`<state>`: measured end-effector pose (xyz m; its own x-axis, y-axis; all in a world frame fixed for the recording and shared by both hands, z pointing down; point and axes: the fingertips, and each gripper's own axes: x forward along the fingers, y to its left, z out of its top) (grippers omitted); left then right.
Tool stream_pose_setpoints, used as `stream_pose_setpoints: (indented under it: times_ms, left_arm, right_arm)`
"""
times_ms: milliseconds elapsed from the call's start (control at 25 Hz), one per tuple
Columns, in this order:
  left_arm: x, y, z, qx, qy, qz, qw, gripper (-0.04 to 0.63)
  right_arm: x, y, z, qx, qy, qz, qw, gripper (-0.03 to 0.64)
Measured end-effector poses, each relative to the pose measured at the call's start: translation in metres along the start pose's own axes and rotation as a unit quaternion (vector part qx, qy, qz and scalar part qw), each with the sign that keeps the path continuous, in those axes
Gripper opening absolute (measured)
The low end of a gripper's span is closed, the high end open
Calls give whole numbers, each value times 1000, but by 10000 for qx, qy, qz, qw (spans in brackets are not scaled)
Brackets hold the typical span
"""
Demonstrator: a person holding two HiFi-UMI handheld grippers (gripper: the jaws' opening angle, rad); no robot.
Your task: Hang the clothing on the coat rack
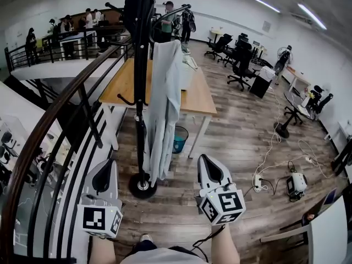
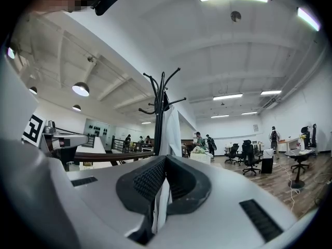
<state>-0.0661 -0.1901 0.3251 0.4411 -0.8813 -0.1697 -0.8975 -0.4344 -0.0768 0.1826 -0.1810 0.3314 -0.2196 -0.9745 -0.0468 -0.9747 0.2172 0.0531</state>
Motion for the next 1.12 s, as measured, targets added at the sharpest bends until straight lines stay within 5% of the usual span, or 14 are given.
stream_pose_setpoints:
  times_ms: [1120]
  left_arm:
    - [-35, -40, 8, 64, 96, 423, 9990, 9]
  right_arm:
    - [-38, -4, -4, 71, -29, 359, 9993, -2]
